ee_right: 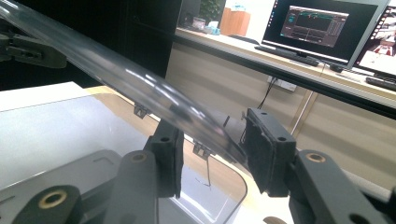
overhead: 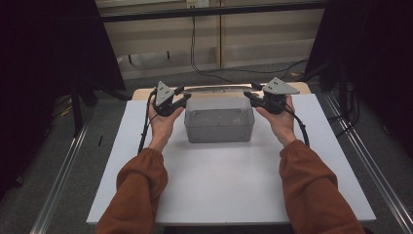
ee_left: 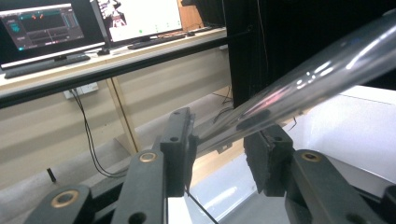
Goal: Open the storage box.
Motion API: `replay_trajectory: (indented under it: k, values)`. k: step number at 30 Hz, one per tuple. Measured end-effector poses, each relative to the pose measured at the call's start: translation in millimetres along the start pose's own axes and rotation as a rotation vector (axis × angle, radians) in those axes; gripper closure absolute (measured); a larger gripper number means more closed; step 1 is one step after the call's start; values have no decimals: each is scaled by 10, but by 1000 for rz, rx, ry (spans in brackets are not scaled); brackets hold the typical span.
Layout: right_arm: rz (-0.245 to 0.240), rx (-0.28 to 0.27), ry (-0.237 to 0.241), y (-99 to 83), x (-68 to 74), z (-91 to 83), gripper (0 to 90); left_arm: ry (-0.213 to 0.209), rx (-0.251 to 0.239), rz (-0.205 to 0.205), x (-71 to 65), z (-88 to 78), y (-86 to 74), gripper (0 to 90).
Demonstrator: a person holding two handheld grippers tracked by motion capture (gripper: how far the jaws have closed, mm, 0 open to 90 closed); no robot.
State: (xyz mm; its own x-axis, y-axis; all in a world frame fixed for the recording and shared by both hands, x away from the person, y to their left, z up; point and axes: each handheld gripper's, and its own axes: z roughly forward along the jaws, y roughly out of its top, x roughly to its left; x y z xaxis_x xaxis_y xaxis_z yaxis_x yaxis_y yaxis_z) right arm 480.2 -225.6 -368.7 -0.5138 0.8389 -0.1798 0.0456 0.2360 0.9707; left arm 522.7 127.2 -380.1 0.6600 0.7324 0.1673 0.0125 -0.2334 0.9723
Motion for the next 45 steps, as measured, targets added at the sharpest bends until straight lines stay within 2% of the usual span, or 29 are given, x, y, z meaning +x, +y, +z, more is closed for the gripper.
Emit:
replay_trajectory:
  k: [1, 7, 11, 14, 18, 23, 26, 30, 32, 34, 38, 40, 45]
  values:
    - [-2, 1, -4, 0, -8, 7, 577, 1, -2, -10, 3, 5, 3, 628]
    - [6, 14, -6, -43, -42, 77, 574, -3, 15, 9, 23, 28, 26, 634]
    - [10, 18, -14, -81, -73, 106, 561, 5, 16, -12, 20, 49, 10, 626]
    - [16, 17, -17, -103, -97, 123, 565, 9, 21, -7, 28, 68, 1, 626]
    - [10, 34, 4, -111, -103, 140, 573, 5, 16, -7, 45, 84, -2, 629]
    - [12, 32, 4, -90, -121, 192, 590, 6, 22, -9, 57, 106, -9, 638]
    - [-5, 39, 5, -69, -116, 230, 601, 10, 21, -15, 64, 115, -10, 642]
    - [-1, 32, 3, -71, -125, 257, 603, 12, 15, -11, 80, 139, -12, 640]
    - [2, 30, 5, -67, -134, 262, 604, 20, 24, 0, 95, 155, -8, 598]
    - [-2, 34, 8, -57, -138, 263, 611, 21, 25, -7, 112, 171, -2, 576]
    - [4, 24, 6, -50, -153, 274, 615, 16, 23, -4, 108, 211, 18, 578]
    - [13, 16, 3, -60, -161, 285, 611, 17, 26, 13, 107, 233, 25, 582]
    - [28, 2, -7, -48, -174, 312, 613, 15, 25, -2, 124, 282, 29, 607]
